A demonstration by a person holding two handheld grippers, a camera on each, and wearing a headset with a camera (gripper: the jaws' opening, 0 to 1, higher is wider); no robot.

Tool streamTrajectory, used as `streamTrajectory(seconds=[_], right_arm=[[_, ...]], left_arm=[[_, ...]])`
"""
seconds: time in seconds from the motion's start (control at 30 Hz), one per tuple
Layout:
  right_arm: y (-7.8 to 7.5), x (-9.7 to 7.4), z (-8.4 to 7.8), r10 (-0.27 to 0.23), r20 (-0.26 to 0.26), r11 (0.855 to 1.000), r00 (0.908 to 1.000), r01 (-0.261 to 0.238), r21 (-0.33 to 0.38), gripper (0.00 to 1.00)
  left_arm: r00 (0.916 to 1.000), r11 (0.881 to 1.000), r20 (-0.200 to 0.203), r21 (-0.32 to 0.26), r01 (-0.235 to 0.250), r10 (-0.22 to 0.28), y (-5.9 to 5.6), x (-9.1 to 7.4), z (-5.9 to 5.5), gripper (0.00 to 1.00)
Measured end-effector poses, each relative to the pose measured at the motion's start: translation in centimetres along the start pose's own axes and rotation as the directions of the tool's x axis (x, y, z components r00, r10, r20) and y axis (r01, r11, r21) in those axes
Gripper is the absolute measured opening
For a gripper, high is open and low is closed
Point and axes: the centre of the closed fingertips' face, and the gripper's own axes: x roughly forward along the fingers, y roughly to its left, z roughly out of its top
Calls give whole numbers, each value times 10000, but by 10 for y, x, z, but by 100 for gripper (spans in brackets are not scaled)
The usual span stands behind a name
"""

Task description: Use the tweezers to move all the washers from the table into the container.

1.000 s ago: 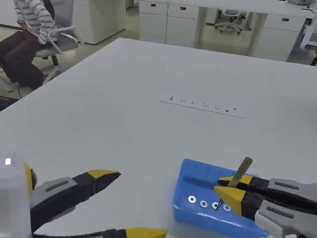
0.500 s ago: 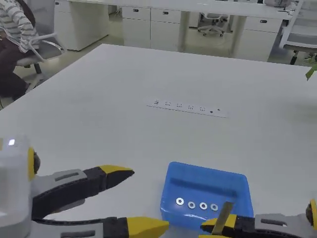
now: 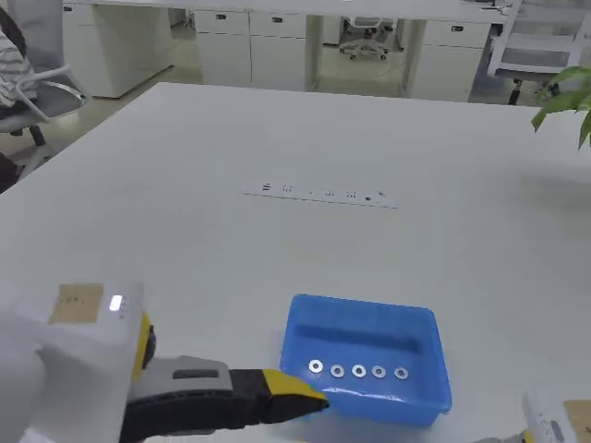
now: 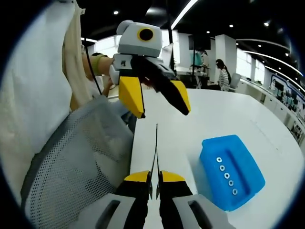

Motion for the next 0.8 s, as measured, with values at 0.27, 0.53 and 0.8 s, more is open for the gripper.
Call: streamTrajectory(seconds=[0.27, 0.53, 0.8], right_arm=[[3, -5, -9, -4, -366, 9999, 9993, -2, -158, 4], [1, -10, -19, -150, -647, 9997, 9978, 136, -209, 4], [-3, -9, -30, -331, -1092, 9991, 9935, 300, -299, 4]], left_arm=[[9934, 9931, -693, 670, 959, -912, -16, 21, -6, 17], [9810, 9808, -1276, 1106, 1605, -1461, -21, 32, -12, 2], [9722, 9690, -1851, 1730, 1762, -1437, -19, 35, -20, 0]])
